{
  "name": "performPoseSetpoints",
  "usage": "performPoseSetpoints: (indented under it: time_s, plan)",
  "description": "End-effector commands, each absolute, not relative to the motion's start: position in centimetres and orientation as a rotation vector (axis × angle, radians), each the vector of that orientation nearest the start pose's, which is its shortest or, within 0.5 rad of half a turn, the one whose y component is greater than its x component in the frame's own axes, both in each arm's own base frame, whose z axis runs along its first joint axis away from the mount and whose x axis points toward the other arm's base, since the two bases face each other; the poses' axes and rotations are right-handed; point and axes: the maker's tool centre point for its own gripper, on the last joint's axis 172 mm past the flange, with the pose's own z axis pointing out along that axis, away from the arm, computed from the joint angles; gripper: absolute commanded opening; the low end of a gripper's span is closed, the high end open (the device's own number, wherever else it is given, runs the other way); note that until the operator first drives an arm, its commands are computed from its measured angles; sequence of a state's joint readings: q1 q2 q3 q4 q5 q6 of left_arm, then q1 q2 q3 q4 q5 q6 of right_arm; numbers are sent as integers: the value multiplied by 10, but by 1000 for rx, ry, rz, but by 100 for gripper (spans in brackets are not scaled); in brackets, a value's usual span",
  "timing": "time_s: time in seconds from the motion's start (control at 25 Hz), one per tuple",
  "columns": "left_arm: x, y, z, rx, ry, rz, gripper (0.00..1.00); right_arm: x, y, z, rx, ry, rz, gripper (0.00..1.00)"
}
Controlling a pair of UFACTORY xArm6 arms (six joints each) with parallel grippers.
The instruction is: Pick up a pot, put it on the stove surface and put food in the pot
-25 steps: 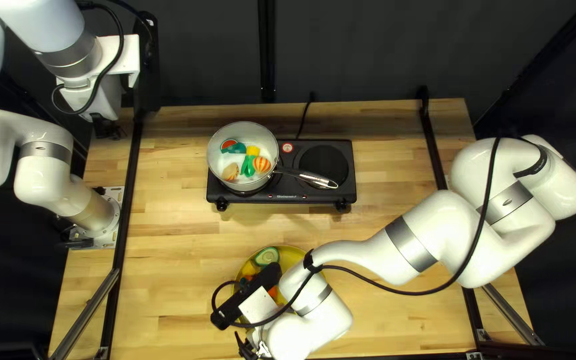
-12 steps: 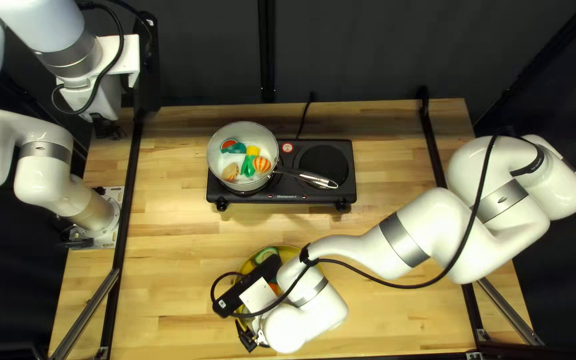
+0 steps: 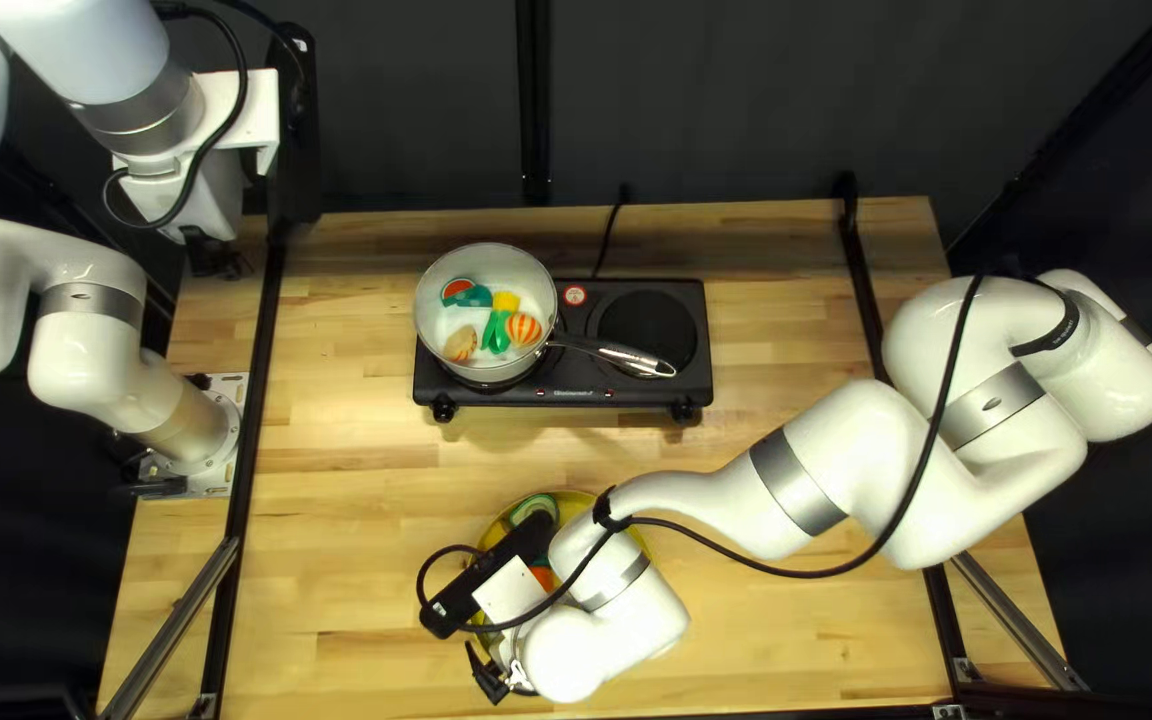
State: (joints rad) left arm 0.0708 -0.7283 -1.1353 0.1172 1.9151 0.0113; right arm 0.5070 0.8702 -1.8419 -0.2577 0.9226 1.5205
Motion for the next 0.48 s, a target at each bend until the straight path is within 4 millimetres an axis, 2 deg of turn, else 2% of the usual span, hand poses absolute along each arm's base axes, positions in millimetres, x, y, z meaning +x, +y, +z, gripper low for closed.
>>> performPoseSetpoints:
  time_s: [0.04,0.4,0.48]
  plan:
    - [215,48,417,-3028,-146,85,100,607,288,20,-2902,1335,-325,0]
    - [215,48,417,-3028,-146,85,100,607,288,20,-2902,1335,-325,0]
    - [215,48,417,-3028,-146,85,100,606,269,43,-2914,1336,-329,0]
